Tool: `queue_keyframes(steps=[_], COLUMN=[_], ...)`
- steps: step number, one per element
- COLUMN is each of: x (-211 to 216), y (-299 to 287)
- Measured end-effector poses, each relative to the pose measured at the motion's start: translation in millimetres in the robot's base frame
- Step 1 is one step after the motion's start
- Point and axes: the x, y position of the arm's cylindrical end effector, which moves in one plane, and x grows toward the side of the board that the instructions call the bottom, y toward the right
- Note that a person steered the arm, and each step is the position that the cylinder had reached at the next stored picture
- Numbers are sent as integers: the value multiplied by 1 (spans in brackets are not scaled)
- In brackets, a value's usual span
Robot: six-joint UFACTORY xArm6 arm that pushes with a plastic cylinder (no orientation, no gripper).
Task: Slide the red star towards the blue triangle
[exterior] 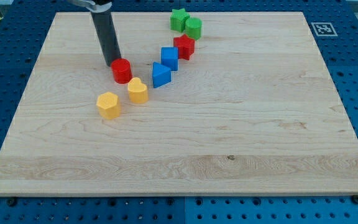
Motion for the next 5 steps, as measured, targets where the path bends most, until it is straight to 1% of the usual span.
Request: queue_keyframes(steps=[1, 2, 3, 5], x=[0, -43, -63, -61], y=[3, 8, 33, 124])
